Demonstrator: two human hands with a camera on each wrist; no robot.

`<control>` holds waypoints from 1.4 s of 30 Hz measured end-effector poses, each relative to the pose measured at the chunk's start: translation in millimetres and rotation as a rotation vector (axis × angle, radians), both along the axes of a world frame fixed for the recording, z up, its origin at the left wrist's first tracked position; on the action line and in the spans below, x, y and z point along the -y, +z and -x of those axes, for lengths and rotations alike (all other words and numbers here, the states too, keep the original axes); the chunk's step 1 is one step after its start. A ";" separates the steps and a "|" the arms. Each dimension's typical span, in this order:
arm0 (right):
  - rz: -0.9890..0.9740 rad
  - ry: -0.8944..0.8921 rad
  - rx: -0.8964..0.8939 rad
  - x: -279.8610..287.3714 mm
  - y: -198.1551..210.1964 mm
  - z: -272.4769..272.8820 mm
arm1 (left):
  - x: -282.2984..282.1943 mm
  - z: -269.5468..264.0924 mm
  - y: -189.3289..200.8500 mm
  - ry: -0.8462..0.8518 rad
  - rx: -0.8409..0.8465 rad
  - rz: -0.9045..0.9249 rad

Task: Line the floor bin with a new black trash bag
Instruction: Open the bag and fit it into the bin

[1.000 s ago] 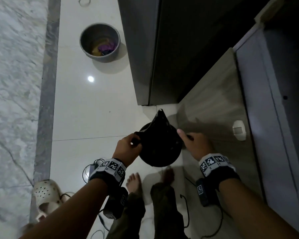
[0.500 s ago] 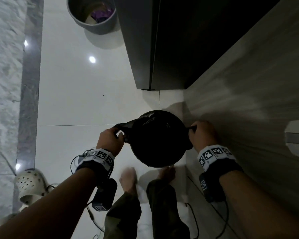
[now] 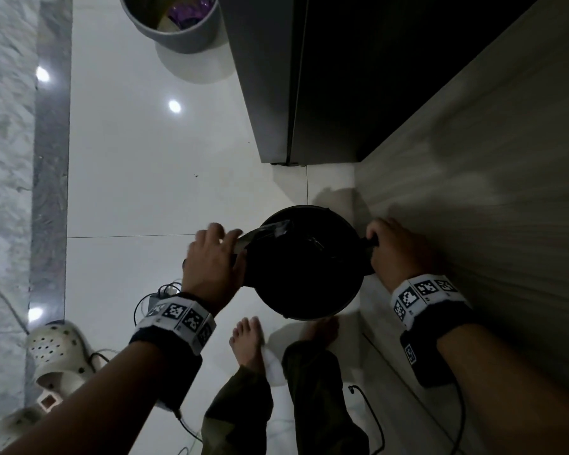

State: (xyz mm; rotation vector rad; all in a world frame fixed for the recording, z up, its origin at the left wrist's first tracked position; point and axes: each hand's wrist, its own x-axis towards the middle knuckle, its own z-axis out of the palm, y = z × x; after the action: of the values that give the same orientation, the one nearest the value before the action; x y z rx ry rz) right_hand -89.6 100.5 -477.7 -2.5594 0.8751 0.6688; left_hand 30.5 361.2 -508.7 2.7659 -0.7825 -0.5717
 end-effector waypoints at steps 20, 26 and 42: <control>-0.116 0.185 -0.041 -17.6 -61.4 16.9 | 9.2 -0.2 -74.0 0.325 -0.399 0.036; -0.268 0.174 -0.093 -21.1 -76.9 26.4 | 12.5 1.0 -76.2 0.363 -0.411 0.071; -0.200 -0.021 -0.003 7.3 -88.1 5.8 | 8.9 -15.6 -72.9 0.148 -0.297 -0.148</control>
State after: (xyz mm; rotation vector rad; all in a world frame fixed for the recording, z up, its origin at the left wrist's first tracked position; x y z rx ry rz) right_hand -95.5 93.2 -565.9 -2.3693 0.7918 0.7164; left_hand 46.2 352.3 -581.6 2.7434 -0.4833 -1.0162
